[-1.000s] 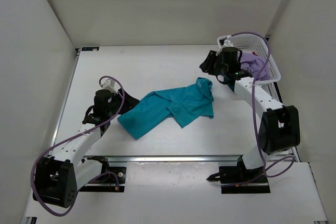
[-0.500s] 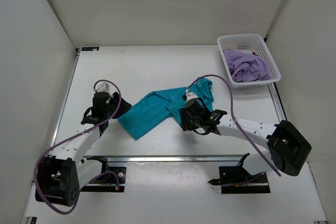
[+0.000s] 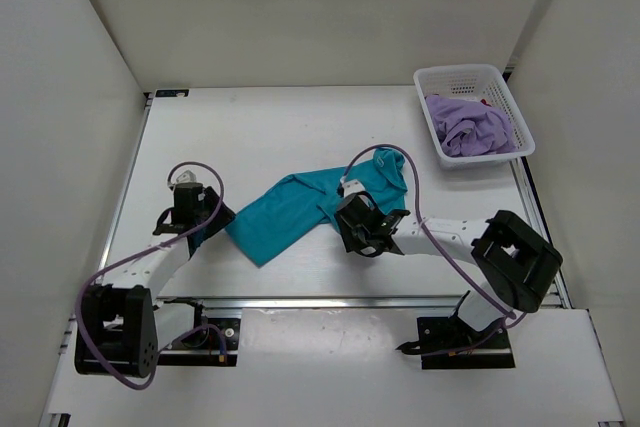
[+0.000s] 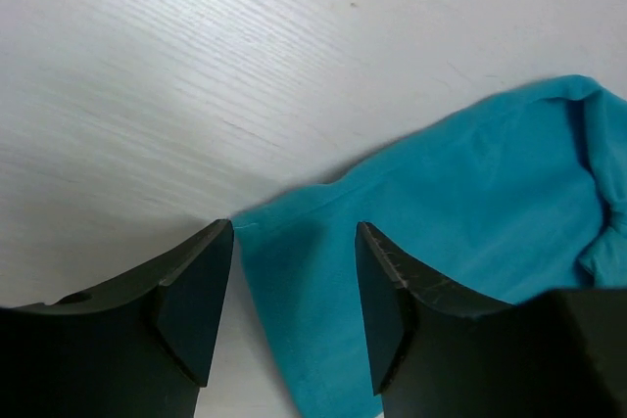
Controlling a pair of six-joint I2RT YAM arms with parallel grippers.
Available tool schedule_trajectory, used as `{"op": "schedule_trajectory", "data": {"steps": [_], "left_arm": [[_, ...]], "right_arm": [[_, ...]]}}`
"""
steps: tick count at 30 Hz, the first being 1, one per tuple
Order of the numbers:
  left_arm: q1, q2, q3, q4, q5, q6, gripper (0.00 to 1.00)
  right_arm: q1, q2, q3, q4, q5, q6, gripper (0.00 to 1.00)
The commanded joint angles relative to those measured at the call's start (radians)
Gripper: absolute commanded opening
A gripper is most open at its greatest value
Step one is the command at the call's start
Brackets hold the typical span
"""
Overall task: Fold and stack the t-shirts
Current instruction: Move the tshirt to the center of the board, then flatten out the tshirt
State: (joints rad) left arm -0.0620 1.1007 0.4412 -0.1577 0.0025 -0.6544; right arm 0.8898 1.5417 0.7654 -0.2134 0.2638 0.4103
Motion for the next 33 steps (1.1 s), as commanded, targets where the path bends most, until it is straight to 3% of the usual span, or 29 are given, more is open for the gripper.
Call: {"op": "schedule_trajectory", "data": {"steps": [1,7,12,20,22,29,33], "left_arm": [[-0.010,0.030,-0.005,-0.012,-0.042,0.004,0.61],[-0.010,0.001,-0.036,-0.016,-0.073,-0.004,0.62],[-0.019,0.077,-0.041,0.007,-0.059,-0.008,0.59],[-0.010,0.082,-0.052,0.053,-0.042,-0.021,0.40],[-0.016,0.094,-0.058,0.084,-0.029,-0.028,0.35],[-0.051,0.061,-0.041,0.122,-0.019,-0.034,0.00],[-0.197,0.018,0.121,0.037,-0.158,0.018,0.00]], "right_arm": [[0.009,0.003,0.031,0.068,0.071,-0.022,0.40],[0.006,0.024,0.040,0.078,0.038,-0.035,0.41],[0.008,0.038,0.052,0.069,0.040,-0.042,0.41],[0.015,0.037,0.078,0.089,-0.004,-0.047,0.42],[0.006,0.064,0.083,0.089,-0.005,-0.041,0.39],[-0.014,0.058,0.086,0.065,0.051,-0.025,0.01],[-0.020,-0.018,0.135,-0.009,0.090,-0.025,0.00]]}}
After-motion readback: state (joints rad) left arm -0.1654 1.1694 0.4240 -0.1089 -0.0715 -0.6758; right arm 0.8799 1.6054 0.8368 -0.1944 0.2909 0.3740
